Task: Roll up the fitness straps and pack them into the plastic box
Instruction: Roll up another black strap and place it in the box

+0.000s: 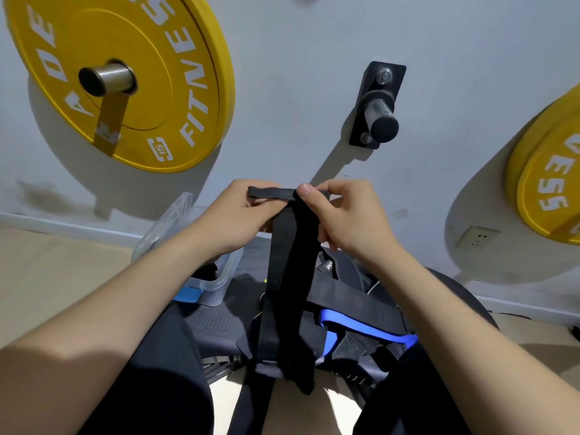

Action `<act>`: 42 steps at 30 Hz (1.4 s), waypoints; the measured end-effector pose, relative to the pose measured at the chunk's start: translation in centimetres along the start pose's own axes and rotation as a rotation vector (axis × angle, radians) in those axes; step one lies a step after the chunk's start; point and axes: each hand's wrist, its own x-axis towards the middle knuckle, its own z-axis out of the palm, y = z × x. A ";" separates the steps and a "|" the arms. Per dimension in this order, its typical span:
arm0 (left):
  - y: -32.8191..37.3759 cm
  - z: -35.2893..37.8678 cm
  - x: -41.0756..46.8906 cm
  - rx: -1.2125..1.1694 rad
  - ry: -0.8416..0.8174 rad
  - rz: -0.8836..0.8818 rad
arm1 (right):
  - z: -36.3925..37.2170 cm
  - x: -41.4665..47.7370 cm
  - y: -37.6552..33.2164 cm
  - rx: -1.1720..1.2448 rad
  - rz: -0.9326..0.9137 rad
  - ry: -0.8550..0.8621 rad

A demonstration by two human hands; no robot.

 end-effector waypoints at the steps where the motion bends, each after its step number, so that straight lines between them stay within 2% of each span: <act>1: -0.3 0.1 0.0 0.002 0.002 -0.025 | 0.3 0.0 0.6 -0.099 -0.044 0.058; 4: -0.9 0.2 0.0 0.047 0.014 -0.026 | 1.0 -0.1 2.0 -0.256 -0.140 0.174; 6: -1.2 0.3 0.1 0.063 0.038 -0.004 | 1.0 -0.3 2.6 -0.291 -0.212 0.183; 9: -1.2 0.4 0.4 -0.019 0.025 -0.020 | 0.8 -0.6 3.2 -0.051 -0.228 0.092; 14: -0.9 0.4 0.9 -0.332 -0.052 -0.117 | 1.0 -0.4 4.2 0.456 -0.118 0.005; 18: -1.1 0.4 1.1 -0.321 -0.030 -0.121 | 0.8 -0.1 4.6 0.560 -0.070 -0.016; 23: -1.1 0.2 0.8 -0.146 0.009 -0.054 | 0.2 -0.3 4.7 0.422 -0.072 -0.003; 25: -1.0 0.2 0.5 -0.015 0.045 -0.009 | -0.4 -0.2 4.6 0.388 -0.045 -0.053; 30: -0.9 0.9 -0.5 0.210 -0.041 -0.013 | -0.2 -1.1 4.2 -0.056 -0.173 -0.150; 35: -1.2 0.8 -1.2 -0.053 0.016 -0.067 | -0.5 -1.3 3.0 0.019 -0.188 -0.108; 40: -1.7 0.0 -1.6 -0.053 0.037 -0.047 | -0.7 -1.4 2.3 0.147 -0.122 -0.159; 42: -1.7 -0.2 -1.6 -0.037 0.026 -0.031 | -0.8 -1.1 2.1 0.115 -0.097 -0.220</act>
